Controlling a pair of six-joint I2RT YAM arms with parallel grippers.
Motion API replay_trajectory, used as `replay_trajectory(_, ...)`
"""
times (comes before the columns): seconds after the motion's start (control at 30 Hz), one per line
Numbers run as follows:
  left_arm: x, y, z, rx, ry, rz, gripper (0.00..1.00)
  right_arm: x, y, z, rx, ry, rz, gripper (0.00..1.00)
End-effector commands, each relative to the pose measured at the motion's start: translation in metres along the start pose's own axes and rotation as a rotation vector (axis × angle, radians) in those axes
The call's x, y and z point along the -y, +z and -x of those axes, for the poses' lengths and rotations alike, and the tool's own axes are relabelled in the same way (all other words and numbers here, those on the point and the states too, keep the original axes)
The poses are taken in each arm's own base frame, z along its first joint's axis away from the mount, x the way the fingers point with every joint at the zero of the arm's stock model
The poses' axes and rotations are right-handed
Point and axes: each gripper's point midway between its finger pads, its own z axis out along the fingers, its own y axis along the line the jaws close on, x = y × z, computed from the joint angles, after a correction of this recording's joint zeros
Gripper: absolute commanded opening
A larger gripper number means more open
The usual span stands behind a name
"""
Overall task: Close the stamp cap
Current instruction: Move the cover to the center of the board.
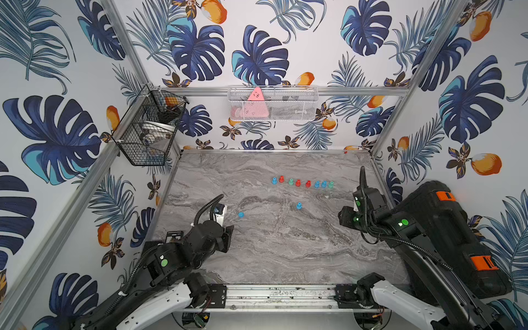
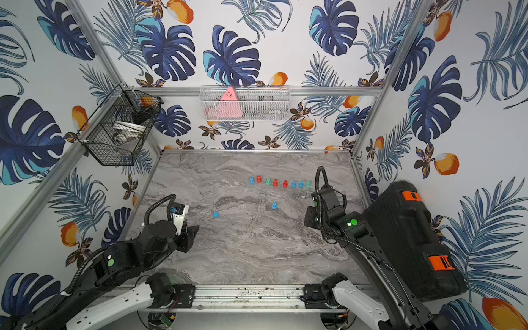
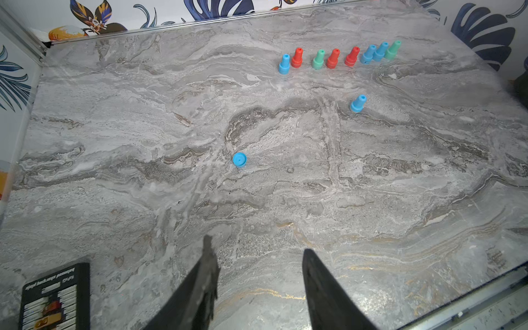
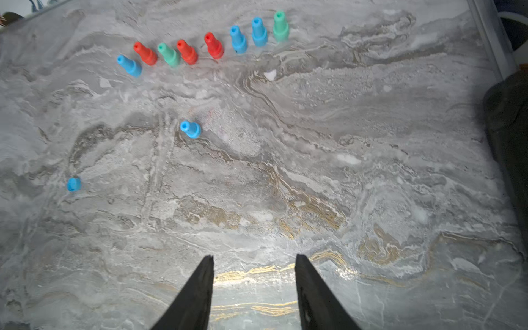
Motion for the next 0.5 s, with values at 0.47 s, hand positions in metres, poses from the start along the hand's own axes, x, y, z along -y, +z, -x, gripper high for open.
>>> replay_trajectory(0.47, 0.054, 0.051, 0.0, -0.075, -0.123, -0.124, 0.52, 0.0, -0.022, -0.001, 0.091, 0.001, 0.085, 0.51)
